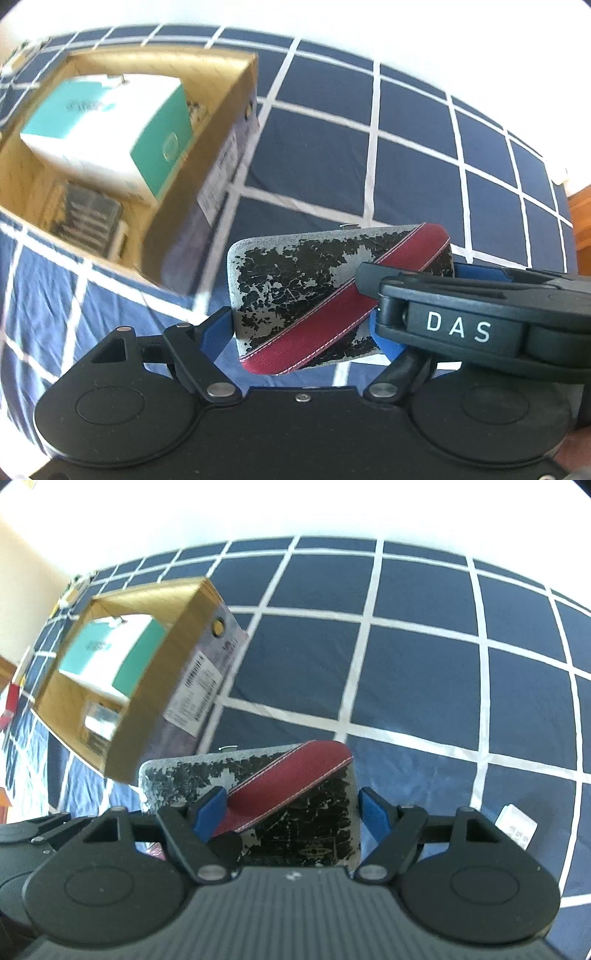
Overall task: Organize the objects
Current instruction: 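Carry the pencil case with the right gripper into the cardboard box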
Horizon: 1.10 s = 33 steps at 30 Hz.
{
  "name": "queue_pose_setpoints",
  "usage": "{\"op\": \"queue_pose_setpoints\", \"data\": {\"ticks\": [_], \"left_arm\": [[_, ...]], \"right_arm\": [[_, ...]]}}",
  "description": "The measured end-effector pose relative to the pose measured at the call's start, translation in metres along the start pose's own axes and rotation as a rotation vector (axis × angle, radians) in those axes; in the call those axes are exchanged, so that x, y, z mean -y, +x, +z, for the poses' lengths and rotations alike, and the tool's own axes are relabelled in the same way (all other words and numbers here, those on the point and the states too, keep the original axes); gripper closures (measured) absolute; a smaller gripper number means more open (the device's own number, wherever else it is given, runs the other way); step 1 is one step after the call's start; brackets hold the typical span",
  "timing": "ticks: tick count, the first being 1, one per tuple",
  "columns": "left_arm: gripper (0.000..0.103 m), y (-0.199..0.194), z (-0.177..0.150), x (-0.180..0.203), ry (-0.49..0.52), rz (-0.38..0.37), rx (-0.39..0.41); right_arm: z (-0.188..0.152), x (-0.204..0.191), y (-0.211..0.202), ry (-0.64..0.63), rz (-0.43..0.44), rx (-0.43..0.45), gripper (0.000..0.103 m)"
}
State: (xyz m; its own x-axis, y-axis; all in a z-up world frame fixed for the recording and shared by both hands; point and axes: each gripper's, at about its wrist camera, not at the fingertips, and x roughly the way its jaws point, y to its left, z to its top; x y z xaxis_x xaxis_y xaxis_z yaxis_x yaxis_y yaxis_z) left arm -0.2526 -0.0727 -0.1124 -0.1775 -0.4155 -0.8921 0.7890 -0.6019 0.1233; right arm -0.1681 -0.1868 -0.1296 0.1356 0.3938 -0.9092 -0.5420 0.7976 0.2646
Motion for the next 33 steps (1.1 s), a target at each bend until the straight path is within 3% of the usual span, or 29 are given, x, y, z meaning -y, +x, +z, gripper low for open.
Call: {"op": "queue_pose_setpoints", "data": {"ticks": [16, 33], "left_arm": [[0.025, -0.049, 0.050, -0.110, 0.196, -0.030, 0.070], [0.025, -0.040, 0.085, -0.219, 0.249, -0.058, 0.021]], "right_arm": [[0.028, -0.125, -0.005, 0.147, -0.034, 0.122, 0.026], [0.041, -0.226, 0.046, 0.258, -0.060, 0.096, 0.026]]}}
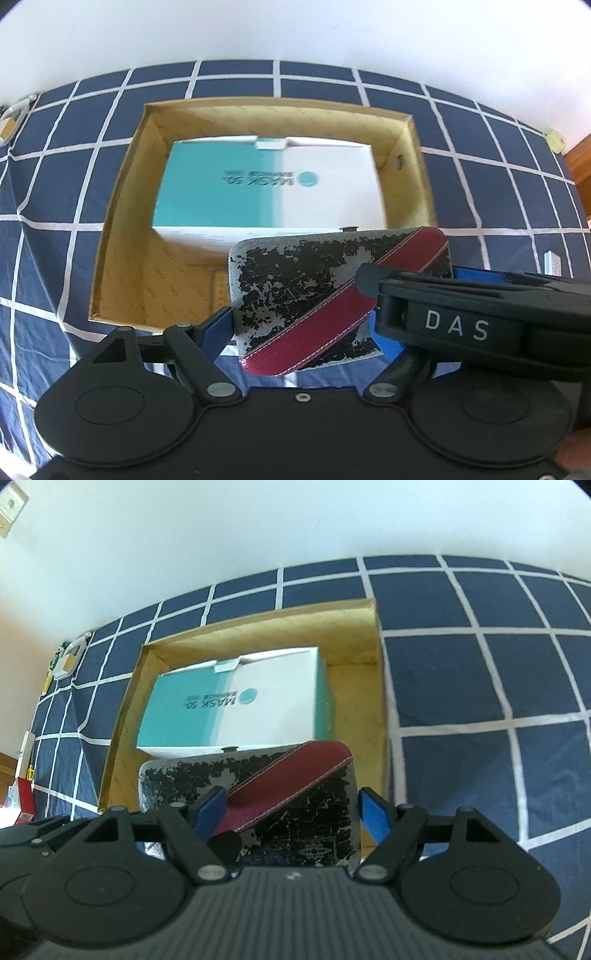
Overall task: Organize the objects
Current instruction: 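Carry the pencil case with the right gripper into the cardboard box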
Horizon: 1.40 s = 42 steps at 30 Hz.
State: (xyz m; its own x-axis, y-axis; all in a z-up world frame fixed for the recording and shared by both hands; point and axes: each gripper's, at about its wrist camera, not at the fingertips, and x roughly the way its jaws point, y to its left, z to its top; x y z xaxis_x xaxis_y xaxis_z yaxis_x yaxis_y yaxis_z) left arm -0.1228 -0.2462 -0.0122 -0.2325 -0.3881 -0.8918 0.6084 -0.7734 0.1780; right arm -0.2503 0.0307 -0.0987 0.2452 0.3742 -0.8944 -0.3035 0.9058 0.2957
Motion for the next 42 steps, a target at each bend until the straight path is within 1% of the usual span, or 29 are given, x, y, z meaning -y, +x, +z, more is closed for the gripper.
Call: {"op": "queue_pose_setpoints", "data": {"ticks": [6, 13, 20, 24, 29, 37, 40, 42], "left_arm": [[0.025, 0.010, 0.007, -0.028, -0.003, -0.008, -0.041], [0.025, 0.024, 0.019, -0.044, -0.010, -0.027, -0.078], [0.025, 0.040, 0.029, -0.050, -0.008, -0.044, -0.105], [0.025, 0.050, 0.028, -0.050, -0.028, -0.032, -0.116], [0.025, 0.059, 0.026, -0.054, -0.035, -0.028, -0.133], [0.025, 0.064, 0.020, -0.053, -0.035, -0.022, -0.136], [0.029, 0.066, 0.018, -0.050, -0.029, -0.011, -0.139], [0.029, 0.068, 0.017, -0.049, -0.017, -0.008, -0.135]], "right_arm": [[0.000, -0.021, 0.019, 0.022, -0.006, -0.037, 0.026], [0.009, -0.034, 0.041, 0.048, -0.021, -0.092, 0.026], [0.019, -0.033, 0.056, 0.068, -0.044, -0.116, 0.026], [0.020, -0.030, 0.065, 0.076, -0.043, -0.137, 0.026], [0.018, -0.030, 0.074, 0.081, -0.041, -0.157, 0.025], [0.012, -0.029, 0.077, 0.078, -0.045, -0.170, 0.025], [0.010, -0.031, 0.079, 0.074, -0.056, -0.177, 0.025], [0.007, -0.029, 0.083, 0.078, -0.060, -0.183, 0.025]]}}
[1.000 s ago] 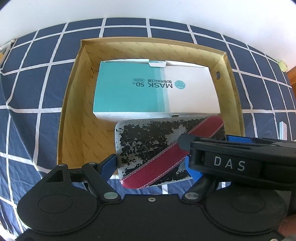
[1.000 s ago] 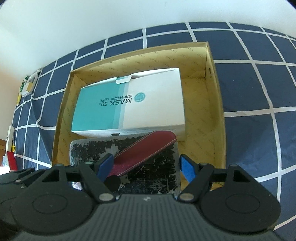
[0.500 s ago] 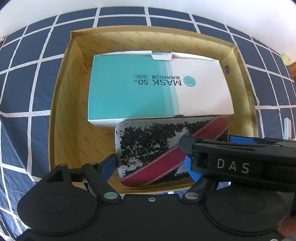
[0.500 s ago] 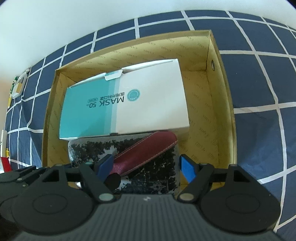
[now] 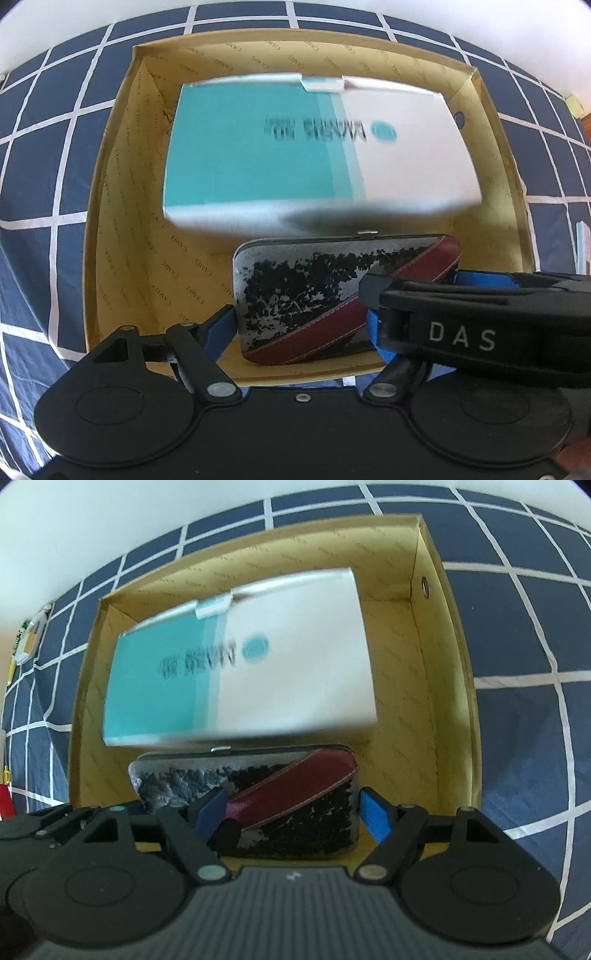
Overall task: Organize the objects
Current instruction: 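Carry the pencil case with the right gripper into the cardboard box, then open the right gripper and release the pencil case in the box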
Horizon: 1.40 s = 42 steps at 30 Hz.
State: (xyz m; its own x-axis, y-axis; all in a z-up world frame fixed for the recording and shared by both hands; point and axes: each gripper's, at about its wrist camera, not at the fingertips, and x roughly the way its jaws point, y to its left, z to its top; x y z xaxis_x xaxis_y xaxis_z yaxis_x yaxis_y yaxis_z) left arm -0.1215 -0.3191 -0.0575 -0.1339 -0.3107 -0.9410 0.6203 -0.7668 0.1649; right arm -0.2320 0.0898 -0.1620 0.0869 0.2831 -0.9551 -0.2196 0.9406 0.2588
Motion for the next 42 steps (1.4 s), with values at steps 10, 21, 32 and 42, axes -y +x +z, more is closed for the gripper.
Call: {"op": "queue_pose_setpoints", "data": {"ticks": [10, 21, 32, 42], "left_arm": [[0.028, 0.015, 0.005, -0.005, -0.022, -0.003, -0.028], [0.025, 0.028, 0.010, -0.015, -0.043, -0.031, -0.047], [0.024, 0.006, 0.003, -0.016, -0.038, -0.010, -0.008], [0.019, -0.049, -0.015, -0.009, -0.048, 0.023, 0.100]], "right_arm": [[0.003, 0.003, 0.015, 0.006, 0.001, -0.021, 0.025], [0.011, 0.002, 0.032, 0.003, -0.016, -0.042, 0.025], [0.008, 0.006, 0.021, 0.011, 0.009, -0.021, 0.024], [-0.005, 0.015, -0.034, -0.036, 0.049, 0.083, 0.023]]}}
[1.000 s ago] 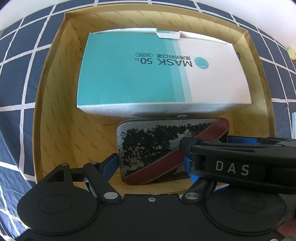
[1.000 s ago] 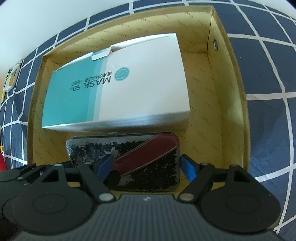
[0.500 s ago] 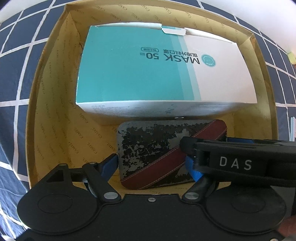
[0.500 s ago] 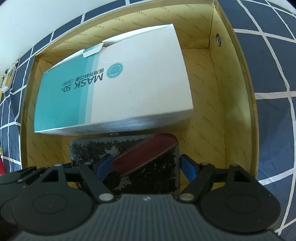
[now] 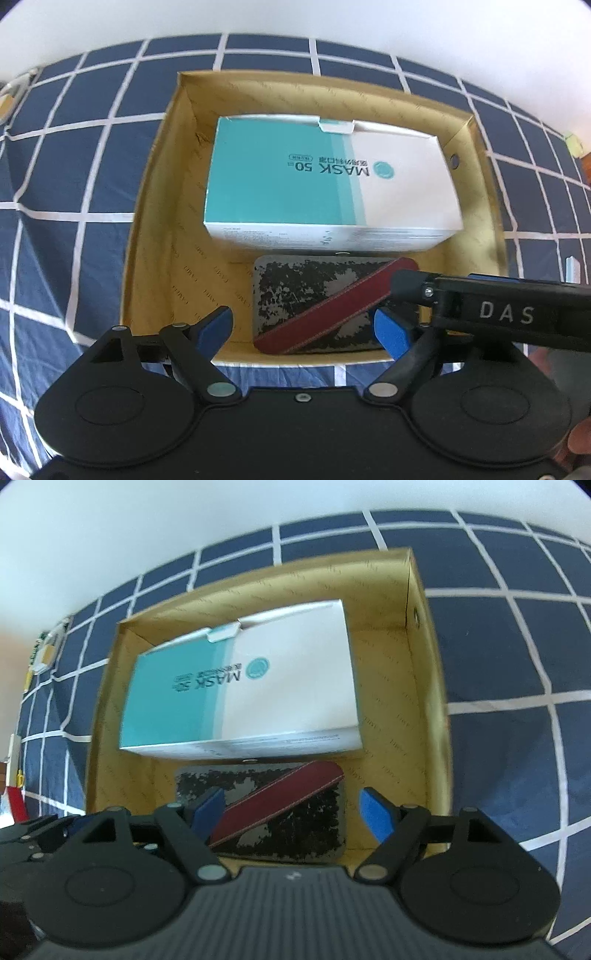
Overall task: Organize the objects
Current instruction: 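Open the right gripper and release the pencil case in the box, then move the right tool toward the white air-conditioner remote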
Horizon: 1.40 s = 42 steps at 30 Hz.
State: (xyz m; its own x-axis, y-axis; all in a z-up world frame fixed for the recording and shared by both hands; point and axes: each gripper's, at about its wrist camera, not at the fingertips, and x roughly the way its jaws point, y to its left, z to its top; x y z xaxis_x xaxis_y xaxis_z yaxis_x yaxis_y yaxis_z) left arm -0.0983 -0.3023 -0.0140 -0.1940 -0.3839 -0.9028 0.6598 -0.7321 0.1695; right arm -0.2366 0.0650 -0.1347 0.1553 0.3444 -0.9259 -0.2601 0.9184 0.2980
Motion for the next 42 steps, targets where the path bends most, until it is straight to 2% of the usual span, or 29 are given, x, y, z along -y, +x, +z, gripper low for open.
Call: {"op": "queue_pose_setpoints", "data": {"ticks": [5, 12, 16, 17, 32, 42], "left_arm": [[0.008, -0.017, -0.015, 0.013, -0.022, 0.010, 0.031], [0.007, -0.028, -0.034, 0.036, -0.022, 0.013, 0.042], [0.004, -0.030, -0.042, 0.058, -0.016, 0.027, 0.045], [0.000, -0.031, -0.043, 0.064, -0.014, 0.030, 0.047], [0.000, -0.020, -0.062, 0.187, -0.018, 0.074, 0.053], [0.000, -0.002, -0.076, 0.256, -0.069, 0.091, 0.057]], "right_arm": [[-0.005, 0.003, -0.022, -0.035, 0.001, 0.030, 0.016], [-0.018, 0.022, -0.050, -0.070, -0.004, 0.074, 0.006], [-0.022, 0.043, -0.066, -0.058, -0.006, 0.101, 0.000], [-0.023, 0.050, -0.070, -0.058, -0.005, 0.104, 0.000], [-0.025, 0.188, -0.118, -0.087, -0.019, 0.100, 0.000], [-0.024, 0.281, -0.133, -0.156, -0.027, 0.062, 0.000]]}}
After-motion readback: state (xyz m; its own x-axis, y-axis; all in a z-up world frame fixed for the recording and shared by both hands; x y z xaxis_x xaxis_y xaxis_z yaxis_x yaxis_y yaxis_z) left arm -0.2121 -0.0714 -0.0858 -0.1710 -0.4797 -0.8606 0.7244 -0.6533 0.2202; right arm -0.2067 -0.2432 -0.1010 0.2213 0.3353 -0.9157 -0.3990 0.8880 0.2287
